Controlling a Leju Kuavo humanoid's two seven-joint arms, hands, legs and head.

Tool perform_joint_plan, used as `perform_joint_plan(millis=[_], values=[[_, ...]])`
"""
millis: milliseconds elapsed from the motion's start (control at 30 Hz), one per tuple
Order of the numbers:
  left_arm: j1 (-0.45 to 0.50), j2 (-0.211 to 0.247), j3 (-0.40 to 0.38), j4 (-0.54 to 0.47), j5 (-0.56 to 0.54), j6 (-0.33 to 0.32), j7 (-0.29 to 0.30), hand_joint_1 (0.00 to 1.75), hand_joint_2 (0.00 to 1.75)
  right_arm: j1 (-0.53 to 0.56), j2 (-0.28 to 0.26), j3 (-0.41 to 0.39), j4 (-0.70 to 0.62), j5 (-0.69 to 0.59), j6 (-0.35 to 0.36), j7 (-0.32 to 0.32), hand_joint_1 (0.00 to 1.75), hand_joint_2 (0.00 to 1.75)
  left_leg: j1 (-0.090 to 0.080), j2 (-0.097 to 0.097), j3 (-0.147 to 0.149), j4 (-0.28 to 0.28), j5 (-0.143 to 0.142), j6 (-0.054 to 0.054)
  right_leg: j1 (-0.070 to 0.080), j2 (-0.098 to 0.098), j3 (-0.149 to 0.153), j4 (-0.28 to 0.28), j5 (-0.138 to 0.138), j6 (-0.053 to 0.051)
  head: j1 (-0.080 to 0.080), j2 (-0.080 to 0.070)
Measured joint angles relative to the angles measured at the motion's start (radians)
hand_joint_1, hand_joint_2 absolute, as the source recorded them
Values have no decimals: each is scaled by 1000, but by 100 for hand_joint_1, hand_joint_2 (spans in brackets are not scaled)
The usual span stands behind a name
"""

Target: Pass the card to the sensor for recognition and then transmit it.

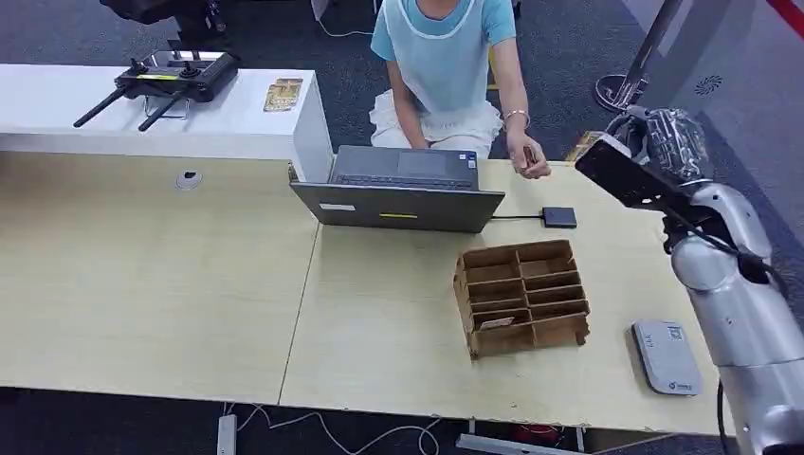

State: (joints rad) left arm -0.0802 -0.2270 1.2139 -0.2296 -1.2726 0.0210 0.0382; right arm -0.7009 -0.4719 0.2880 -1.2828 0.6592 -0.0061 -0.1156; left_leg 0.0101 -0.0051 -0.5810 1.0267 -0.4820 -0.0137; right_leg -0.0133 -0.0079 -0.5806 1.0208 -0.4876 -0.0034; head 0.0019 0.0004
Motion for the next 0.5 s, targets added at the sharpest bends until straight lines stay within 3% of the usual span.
perform_joint_plan(millis=[500], values=[[1,8,-3,0,-3,-10,2,0,0,-190,70,95,253,11,14,34,175,175,0,-1,-1,0,0,0,0,0,-1,0,0,0,0,0]])
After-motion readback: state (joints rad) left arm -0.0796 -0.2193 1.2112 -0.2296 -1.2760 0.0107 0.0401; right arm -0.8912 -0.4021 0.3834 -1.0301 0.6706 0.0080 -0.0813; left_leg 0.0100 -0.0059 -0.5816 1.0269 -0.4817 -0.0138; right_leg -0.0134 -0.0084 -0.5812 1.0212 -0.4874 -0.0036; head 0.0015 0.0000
